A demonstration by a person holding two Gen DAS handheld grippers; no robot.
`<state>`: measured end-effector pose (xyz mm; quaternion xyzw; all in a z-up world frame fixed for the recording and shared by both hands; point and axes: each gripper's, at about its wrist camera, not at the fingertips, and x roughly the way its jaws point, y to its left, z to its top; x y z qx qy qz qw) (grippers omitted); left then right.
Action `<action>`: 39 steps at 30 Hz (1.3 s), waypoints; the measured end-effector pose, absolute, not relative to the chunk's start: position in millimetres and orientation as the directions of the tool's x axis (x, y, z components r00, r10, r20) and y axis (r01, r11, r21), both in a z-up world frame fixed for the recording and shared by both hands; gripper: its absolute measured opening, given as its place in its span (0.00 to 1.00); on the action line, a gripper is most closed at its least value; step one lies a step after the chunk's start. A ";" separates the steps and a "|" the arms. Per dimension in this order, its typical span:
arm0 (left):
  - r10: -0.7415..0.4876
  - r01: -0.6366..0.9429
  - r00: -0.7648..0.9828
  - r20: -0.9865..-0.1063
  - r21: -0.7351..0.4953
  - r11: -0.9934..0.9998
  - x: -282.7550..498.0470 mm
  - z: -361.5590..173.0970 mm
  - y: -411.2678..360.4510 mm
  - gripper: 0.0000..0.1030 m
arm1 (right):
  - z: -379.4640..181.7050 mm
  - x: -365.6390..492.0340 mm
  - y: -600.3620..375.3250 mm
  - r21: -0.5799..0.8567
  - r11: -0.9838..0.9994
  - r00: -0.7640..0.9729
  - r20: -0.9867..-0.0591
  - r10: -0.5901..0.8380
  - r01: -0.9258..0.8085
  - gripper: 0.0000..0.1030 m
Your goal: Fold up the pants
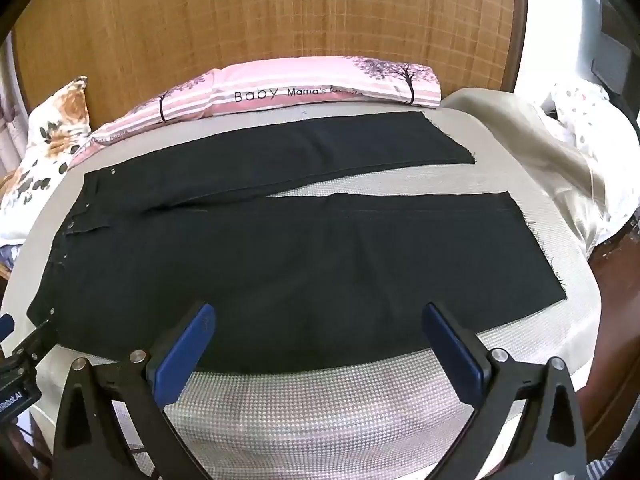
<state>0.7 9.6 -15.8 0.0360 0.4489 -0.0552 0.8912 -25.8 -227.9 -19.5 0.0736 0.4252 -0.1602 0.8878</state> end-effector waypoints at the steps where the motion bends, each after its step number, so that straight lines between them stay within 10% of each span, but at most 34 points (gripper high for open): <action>1: -0.065 0.130 0.592 -0.803 0.015 0.991 -2.4 -12.8 5.8 0.95 | -19.9 -25.9 -227.6 -0.007 0.938 0.587 -0.778 -0.223 0.346 1.00; 39: -0.044 0.113 0.578 -0.815 0.026 0.993 -2.9 -17.2 10.5 0.95 | -22.1 -21.2 -219.6 -0.009 0.947 0.583 -0.786 -0.204 0.321 1.00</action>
